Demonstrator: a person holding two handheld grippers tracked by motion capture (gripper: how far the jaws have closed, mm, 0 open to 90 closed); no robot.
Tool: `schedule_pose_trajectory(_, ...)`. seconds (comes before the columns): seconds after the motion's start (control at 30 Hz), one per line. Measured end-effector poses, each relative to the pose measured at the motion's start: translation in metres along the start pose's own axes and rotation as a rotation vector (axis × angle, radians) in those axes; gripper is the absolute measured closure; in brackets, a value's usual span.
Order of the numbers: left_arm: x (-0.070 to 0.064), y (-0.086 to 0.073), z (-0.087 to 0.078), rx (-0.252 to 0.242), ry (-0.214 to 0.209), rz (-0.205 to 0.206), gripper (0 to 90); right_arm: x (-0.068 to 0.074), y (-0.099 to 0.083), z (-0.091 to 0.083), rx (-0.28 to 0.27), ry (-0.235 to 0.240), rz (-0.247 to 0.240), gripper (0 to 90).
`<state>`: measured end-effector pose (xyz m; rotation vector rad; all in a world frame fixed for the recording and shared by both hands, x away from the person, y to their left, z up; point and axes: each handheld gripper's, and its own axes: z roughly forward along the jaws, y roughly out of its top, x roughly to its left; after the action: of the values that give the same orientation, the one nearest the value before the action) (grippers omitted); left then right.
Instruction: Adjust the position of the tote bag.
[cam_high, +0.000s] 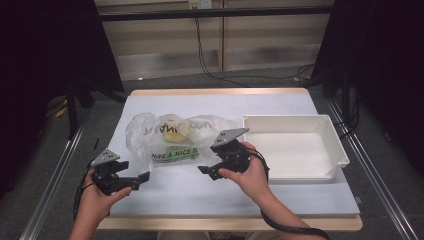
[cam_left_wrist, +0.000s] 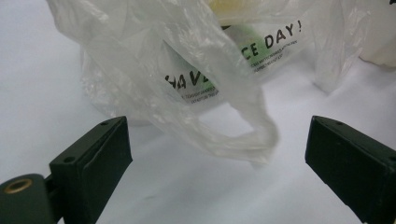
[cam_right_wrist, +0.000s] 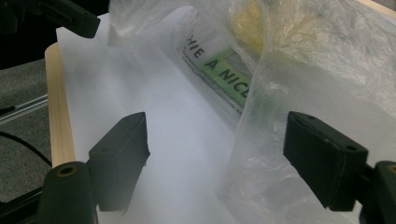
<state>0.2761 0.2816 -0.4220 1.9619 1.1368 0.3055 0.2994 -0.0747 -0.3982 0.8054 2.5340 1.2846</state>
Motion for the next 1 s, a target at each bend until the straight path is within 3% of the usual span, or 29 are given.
schedule_pose_trajectory(0.27, 0.002, 0.008, -0.012, -0.024, 0.020, 0.006, 7.5, 0.004, 0.001, 0.004, 0.004, 0.004, -0.006, 21.8)
schedule_pose_trajectory(0.63, 0.006, 0.038, -0.007, -0.029, 0.036, 0.034, 11.0, 0.013, 0.009, 0.020, 0.005, 0.051, -0.042, 22.9)
schedule_pose_trajectory(0.7, 0.007, 0.045, -0.005, -0.014, 0.042, 0.057, 12.5, 0.015, 0.009, 0.024, 0.013, 0.053, -0.046, 23.1)
schedule_pose_trajectory(1.0, 0.014, 0.078, -0.001, -0.014, 0.074, 0.089, 17.4, 0.019, 0.014, 0.040, 0.024, 0.084, -0.061, 23.8)
